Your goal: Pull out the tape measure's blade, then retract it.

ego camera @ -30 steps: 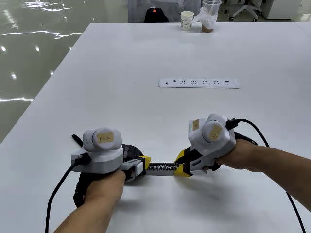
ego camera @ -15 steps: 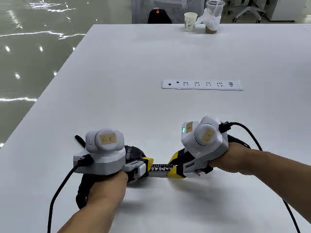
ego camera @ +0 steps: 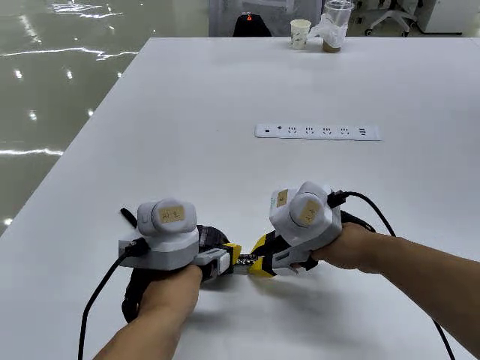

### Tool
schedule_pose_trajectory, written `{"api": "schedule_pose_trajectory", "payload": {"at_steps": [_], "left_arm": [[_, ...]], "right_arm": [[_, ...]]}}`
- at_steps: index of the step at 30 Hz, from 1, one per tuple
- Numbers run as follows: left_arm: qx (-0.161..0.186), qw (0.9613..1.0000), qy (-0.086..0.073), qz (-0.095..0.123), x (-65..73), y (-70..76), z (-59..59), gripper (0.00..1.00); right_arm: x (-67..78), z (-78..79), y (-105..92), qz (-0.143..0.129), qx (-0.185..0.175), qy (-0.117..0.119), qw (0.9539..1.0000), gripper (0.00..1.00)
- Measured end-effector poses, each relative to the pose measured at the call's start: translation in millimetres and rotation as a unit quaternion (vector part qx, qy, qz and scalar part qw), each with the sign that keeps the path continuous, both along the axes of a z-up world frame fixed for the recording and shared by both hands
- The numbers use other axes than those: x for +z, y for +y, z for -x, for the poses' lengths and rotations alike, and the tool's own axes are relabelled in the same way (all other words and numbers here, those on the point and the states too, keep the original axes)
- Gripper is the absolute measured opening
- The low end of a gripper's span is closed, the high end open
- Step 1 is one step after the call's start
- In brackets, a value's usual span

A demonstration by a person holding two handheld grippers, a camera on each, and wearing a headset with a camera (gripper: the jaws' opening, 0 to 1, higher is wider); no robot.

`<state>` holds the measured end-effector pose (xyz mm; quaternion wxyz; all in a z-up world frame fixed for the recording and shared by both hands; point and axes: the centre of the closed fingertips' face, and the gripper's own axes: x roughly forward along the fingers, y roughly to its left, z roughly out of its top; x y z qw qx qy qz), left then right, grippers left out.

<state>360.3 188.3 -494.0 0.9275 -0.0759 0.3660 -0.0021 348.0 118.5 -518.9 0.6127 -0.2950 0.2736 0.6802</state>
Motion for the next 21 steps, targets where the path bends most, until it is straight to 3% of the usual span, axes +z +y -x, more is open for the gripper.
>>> {"api": "schedule_pose_trajectory", "payload": {"at_steps": [21], "left_arm": [[0.0, 1.0, 0.0, -0.001, -0.4, -0.5, -0.2, 0.61]], "right_arm": [[-1.4, 3.2, 19.5, -0.013, 0.008, -0.001, 0.9999, 0.11]]}}
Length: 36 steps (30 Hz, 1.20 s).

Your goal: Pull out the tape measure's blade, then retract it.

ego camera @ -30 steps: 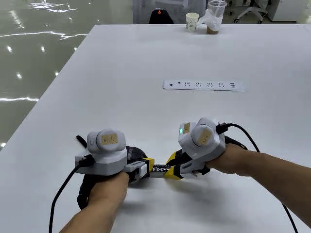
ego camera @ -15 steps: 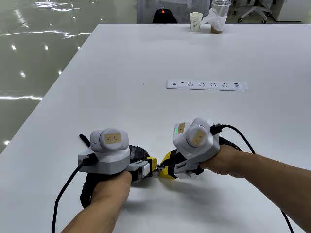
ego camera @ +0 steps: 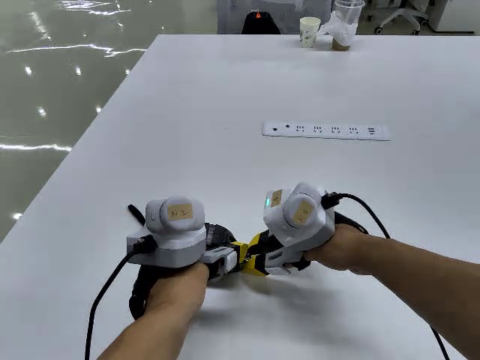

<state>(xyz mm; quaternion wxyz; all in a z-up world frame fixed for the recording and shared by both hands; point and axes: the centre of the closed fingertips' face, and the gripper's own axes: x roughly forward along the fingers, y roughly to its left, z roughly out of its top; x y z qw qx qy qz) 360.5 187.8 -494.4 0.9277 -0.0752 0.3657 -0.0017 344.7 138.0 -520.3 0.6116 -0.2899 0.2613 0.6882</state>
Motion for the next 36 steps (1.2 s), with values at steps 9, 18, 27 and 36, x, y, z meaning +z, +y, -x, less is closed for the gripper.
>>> {"api": "schedule_pose_trajectory", "payload": {"at_steps": [9, 18, 27, 36], "left_arm": [[-0.003, 1.0, 0.0, -0.001, 0.3, -0.6, 0.3, 0.61], [-0.007, 1.0, 0.001, -0.003, 0.6, -0.8, 0.5, 0.63], [-0.008, 1.0, 0.002, 0.0, 0.7, -1.4, 0.3, 0.64], [-0.021, 0.9997, 0.011, -0.004, 0.7, -1.8, 0.8, 0.64]], "right_arm": [[0.6, 0.5, 0.0, 0.0, 0.005, -0.004, 1.0, 0.12], [0.4, 0.9, 0.4, 0.004, 0.006, -0.008, 0.9999, 0.12], [0.7, 0.6, -0.1, 0.005, 0.004, -0.012, 0.9999, 0.14], [4.0, -1.4, -8.1, 0.008, -0.002, -0.018, 0.9998, 0.15]]}}
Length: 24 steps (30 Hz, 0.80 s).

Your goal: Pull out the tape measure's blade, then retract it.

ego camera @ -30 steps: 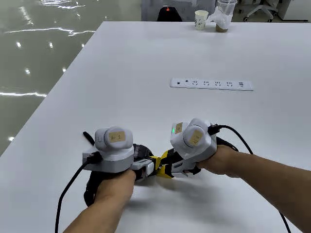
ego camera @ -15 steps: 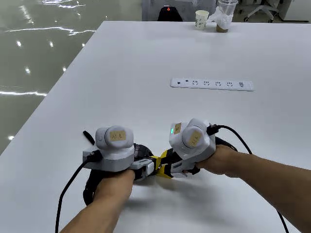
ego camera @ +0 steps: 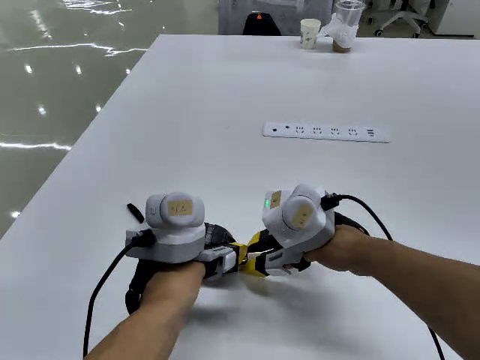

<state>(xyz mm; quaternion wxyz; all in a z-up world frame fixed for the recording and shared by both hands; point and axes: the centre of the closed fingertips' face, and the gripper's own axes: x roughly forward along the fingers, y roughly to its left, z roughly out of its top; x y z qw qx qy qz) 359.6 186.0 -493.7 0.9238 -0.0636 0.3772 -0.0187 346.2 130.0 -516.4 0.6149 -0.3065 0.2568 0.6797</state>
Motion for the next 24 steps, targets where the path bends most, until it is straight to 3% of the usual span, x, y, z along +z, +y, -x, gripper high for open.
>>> {"api": "schedule_pose_trajectory", "payload": {"at_steps": [8, 24], "left_arm": [[-0.012, 0.9999, 0.006, -0.003, -0.2, 0.8, 6.4, 0.68], [-0.034, 0.9994, 0.001, 0.002, 7.1, 0.5, 20.7, 0.72]], "right_arm": [[5.6, -1.2, -12.8, 0.0, -0.012, -0.002, 0.9999, 0.19], [20.4, -2.6, -44.8, -0.004, -0.057, -0.006, 0.9983, 0.29]]}}
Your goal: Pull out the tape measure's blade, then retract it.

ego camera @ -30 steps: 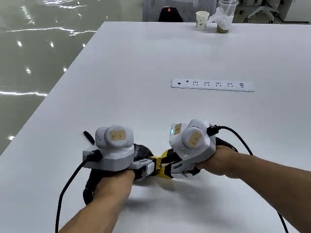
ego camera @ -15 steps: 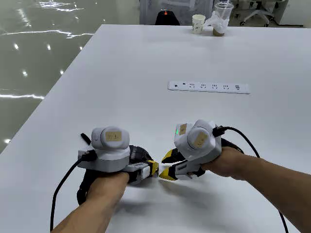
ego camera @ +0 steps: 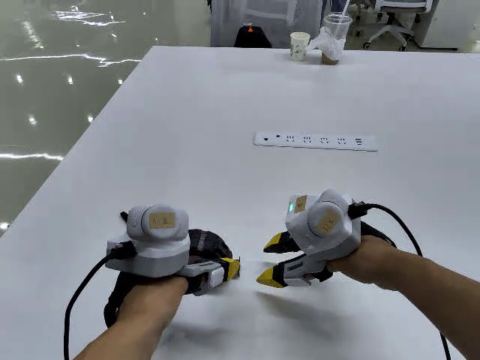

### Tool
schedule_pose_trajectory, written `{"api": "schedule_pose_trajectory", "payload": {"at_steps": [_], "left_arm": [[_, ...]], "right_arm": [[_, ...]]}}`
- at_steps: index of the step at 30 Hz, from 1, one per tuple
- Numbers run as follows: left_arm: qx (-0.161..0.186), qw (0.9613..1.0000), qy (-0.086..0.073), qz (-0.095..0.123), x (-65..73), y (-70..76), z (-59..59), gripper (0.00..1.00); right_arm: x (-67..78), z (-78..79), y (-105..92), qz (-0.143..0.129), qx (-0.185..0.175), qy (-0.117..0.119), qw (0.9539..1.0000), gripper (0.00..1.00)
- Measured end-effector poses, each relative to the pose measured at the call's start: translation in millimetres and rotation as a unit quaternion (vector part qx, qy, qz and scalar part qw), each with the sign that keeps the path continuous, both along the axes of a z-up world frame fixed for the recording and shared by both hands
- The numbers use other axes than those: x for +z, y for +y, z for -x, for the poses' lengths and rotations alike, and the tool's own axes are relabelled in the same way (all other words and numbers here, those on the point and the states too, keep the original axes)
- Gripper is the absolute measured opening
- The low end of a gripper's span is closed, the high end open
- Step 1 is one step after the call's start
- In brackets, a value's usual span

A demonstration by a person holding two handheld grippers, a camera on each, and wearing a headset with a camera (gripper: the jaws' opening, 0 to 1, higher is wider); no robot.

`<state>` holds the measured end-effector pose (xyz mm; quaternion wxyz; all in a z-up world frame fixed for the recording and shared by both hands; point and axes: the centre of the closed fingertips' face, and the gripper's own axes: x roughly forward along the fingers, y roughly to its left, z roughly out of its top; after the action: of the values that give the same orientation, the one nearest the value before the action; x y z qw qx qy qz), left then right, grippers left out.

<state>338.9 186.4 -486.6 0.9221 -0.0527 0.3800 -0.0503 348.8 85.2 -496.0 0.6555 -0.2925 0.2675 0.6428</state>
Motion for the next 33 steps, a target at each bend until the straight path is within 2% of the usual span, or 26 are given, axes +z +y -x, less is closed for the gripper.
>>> {"api": "schedule_pose_trajectory", "payload": {"at_steps": [16, 24, 33], "left_arm": [[-0.025, 0.9997, -0.007, 0.0, 6.3, 2.5, 21.6, 0.74], [-0.054, 0.9983, -0.018, 0.008, 14.5, -6.8, 27.9, 0.75], [-0.081, 0.9965, -0.023, 0.003, 18.7, -11.0, 38.3, 0.76]], "right_arm": [[15.0, 4.4, -34.0, -0.019, -0.066, 0.005, 0.9976, 0.45], [25.2, 9.0, -52.6, -0.036, -0.106, 0.003, 0.9937, 0.51], [29.0, 24.3, -67.0, -0.051, -0.138, 0.01, 0.989, 0.6]]}}
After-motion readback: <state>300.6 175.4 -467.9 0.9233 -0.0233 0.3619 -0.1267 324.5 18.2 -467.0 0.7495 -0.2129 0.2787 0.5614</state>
